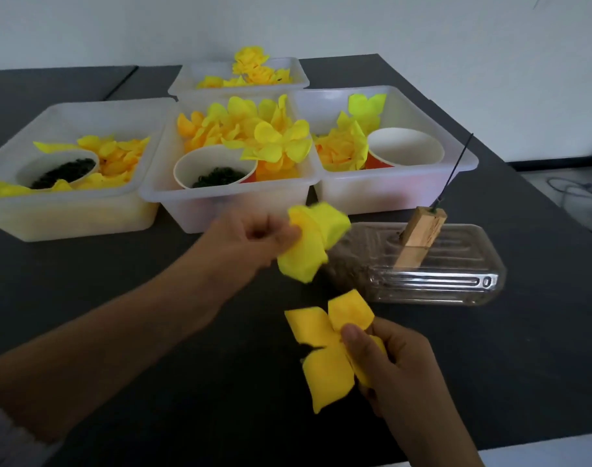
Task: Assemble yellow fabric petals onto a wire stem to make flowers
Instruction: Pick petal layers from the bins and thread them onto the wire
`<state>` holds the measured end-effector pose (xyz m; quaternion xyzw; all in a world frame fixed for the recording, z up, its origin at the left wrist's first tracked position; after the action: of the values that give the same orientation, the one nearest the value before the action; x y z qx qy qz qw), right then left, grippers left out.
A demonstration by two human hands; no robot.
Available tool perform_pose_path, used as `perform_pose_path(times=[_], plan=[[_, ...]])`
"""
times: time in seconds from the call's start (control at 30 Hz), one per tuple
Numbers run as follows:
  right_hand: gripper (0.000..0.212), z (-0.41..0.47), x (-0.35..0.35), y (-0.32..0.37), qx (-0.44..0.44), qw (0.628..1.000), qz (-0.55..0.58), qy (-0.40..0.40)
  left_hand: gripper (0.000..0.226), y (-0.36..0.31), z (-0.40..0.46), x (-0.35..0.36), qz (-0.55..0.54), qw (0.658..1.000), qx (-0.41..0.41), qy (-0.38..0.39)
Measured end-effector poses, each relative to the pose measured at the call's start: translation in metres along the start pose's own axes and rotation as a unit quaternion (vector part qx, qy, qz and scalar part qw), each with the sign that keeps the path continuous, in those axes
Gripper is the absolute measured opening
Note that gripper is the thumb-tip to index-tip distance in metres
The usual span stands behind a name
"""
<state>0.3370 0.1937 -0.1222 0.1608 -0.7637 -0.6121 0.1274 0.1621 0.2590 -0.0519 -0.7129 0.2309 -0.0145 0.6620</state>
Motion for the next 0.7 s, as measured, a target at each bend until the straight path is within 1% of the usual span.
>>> perform_pose_path(times=[0.07, 0.1, 0.13, 0.17, 0.2, 0.23, 0.3, 0.33, 0.37, 0.4, 0.43, 0.5, 0.57, 0.63, 0.7], plan=[[0.048, -0.003, -0.004, -0.008, 0.023, 1.000, -0.014, -0.006, 0.033, -0.005, 0.010, -0.018, -0.090, 0.995, 0.024, -0.024], [0.044, -0.003, -0.005, -0.011, 0.027, 1.000, -0.015, -0.002, 0.031, -0.011, 0.016, -0.025, -0.121, 0.991, 0.043, -0.031], [0.038, -0.004, -0.006, -0.012, 0.028, 1.000, -0.010, -0.004, 0.028, -0.018, 0.023, -0.032, -0.122, 0.990, 0.060, -0.041], [0.027, -0.004, -0.008, -0.014, 0.029, 1.000, 0.000, -0.005, 0.023, -0.028, 0.030, -0.040, -0.102, 0.990, 0.074, -0.059], [0.016, -0.004, -0.008, -0.016, 0.032, 0.999, 0.017, -0.002, 0.014, -0.041, 0.037, -0.049, -0.058, 0.989, 0.096, -0.091], [0.017, -0.004, -0.006, -0.018, 0.037, 0.998, 0.045, 0.017, 0.003, -0.058, 0.045, -0.058, -0.002, 0.983, 0.127, -0.129], [0.038, -0.002, 0.006, -0.019, 0.044, 0.989, 0.116, 0.084, 0.008, -0.098, 0.061, -0.073, 0.125, 0.949, 0.196, -0.214], [0.046, -0.001, 0.011, -0.019, 0.050, 0.984, 0.134, 0.110, 0.006, -0.115, 0.072, -0.076, 0.173, 0.927, 0.221, -0.248], [0.049, -0.001, 0.012, -0.020, 0.053, 0.981, 0.146, 0.120, 0.004, -0.127, 0.086, -0.076, 0.218, 0.909, 0.235, -0.267], [0.048, -0.001, 0.011, -0.021, 0.055, 0.979, 0.160, 0.117, 0.007, -0.136, 0.104, -0.074, 0.262, 0.895, 0.238, -0.271], [0.043, 0.000, 0.008, -0.021, 0.056, 0.977, 0.175, 0.108, 0.011, -0.138, 0.125, -0.069, 0.305, 0.890, 0.224, -0.255], [0.028, 0.000, 0.002, -0.023, 0.059, 0.979, 0.176, 0.080, 0.023, -0.123, 0.166, -0.055, 0.388, 0.888, 0.151, -0.193], [0.022, 0.000, -0.004, -0.022, 0.061, 0.985, 0.151, 0.055, 0.035, -0.102, 0.189, -0.043, 0.453, 0.878, 0.075, -0.136], [0.017, 0.000, -0.008, -0.021, 0.063, 0.991, 0.115, 0.037, 0.035, -0.095, 0.188, -0.039, 0.470, 0.872, 0.069, -0.118], [0.014, 0.001, -0.010, -0.021, 0.066, 0.993, 0.098, 0.026, 0.029, -0.101, 0.168, -0.038, 0.459, 0.874, 0.106, -0.119]])
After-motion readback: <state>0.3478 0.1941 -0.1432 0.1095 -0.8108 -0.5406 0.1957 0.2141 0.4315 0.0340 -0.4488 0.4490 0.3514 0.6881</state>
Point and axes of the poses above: each hand's wrist, its own z-axis towards the middle knuckle, its own x-axis out of the palm, y = z × x, the point moved 10 cm from there along z, towards the middle knuckle, and after that the axes turned 14 degrees about y, right-handed, at the moved point
